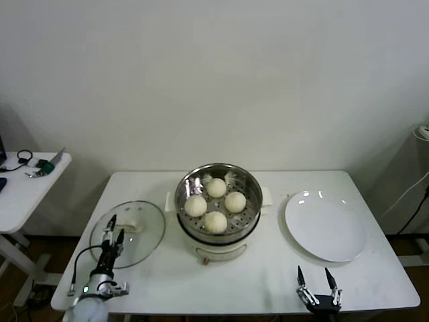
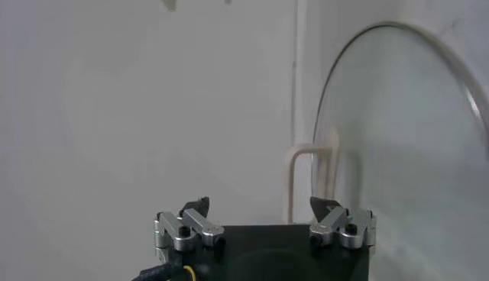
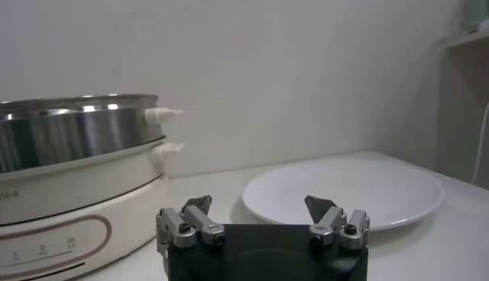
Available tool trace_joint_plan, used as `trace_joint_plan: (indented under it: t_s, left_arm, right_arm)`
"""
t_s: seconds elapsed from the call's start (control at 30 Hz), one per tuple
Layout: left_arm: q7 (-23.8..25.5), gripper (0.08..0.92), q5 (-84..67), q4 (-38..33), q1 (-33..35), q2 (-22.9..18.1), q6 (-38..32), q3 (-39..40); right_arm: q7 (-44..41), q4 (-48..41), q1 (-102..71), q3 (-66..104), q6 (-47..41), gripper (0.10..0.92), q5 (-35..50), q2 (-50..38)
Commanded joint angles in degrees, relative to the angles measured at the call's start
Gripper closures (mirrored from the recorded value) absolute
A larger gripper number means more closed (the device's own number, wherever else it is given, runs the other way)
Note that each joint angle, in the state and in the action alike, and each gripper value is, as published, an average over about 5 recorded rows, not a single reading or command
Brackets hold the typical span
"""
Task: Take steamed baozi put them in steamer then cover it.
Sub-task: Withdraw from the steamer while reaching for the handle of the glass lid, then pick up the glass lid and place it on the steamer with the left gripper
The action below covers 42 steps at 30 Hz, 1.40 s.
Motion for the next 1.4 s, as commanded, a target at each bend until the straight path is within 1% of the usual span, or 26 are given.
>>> trace_joint_plan:
  t_s: [0.03,0.23,0.33,0.43,0.53,0.83,0.97,1.1,1.17,1.27,1.4]
  left_arm:
    - [-0.44,0.177,1.73,4.12,-4.54,0.1,0.11,0.32]
    - [-0.52,0.178,2.78,5.81,-5.34,0.48,-0.26,0.33]
    - [-0.64,0.202,3.64,7.08,-5.74,0.4,-0.91,0.19]
    - [-1.04,0.269,4.69,8.49,-6.22,0.12,-1.67,-0.18]
    - [-1.45,0.355,5.23,9.36,-6.43,-0.1,-2.05,-0.45]
    - [-1.46,0.615,4.62,8.58,-5.67,-0.22,-2.26,-0.63]
    - [-1.27,0.736,2.94,6.24,-5.31,-0.01,-2.19,-0.7]
    - [-0.2,0.838,0.72,3.12,-4.95,0.14,-1.76,-0.71]
    - [1.09,0.862,-1.04,0.59,-4.09,0.62,-1.19,-0.47]
    - [4.13,0.866,-4.54,-4.94,-1.99,2.17,0.7,0.08]
    - [10.11,0.866,-10.23,-14.47,0.98,6.16,5.11,-0.23]
  right_arm:
    - [0.07,-0.06,-0.14,0.12,0.35,0.203,-0.21,0.33]
    - [0.12,-0.36,-0.22,0.24,0.6,0.203,-0.24,0.33]
    - [0.15,-0.34,-0.22,0.21,0.58,0.203,-0.35,0.42]
    - [0.21,-0.32,-0.1,0.19,0.53,0.203,-0.56,0.57]
    - [0.26,-0.27,0.07,0.17,0.46,0.203,-0.73,0.73]
    - [0.45,-0.6,0.69,0.25,0.53,0.203,-1.06,1.24]
    - [0.47,-0.92,0.86,0.23,0.72,0.203,-1.23,1.45]
    - [0.39,-1.18,0.86,0.2,0.97,0.203,-1.35,1.52]
    - [0.36,-1.21,0.86,0.26,1.1,0.203,-1.37,1.5]
    - [0.35,-1.19,0.84,0.37,1.28,0.203,-1.34,1.49]
    - [0.34,-0.77,0.6,0.54,1.33,0.203,-1.15,1.45]
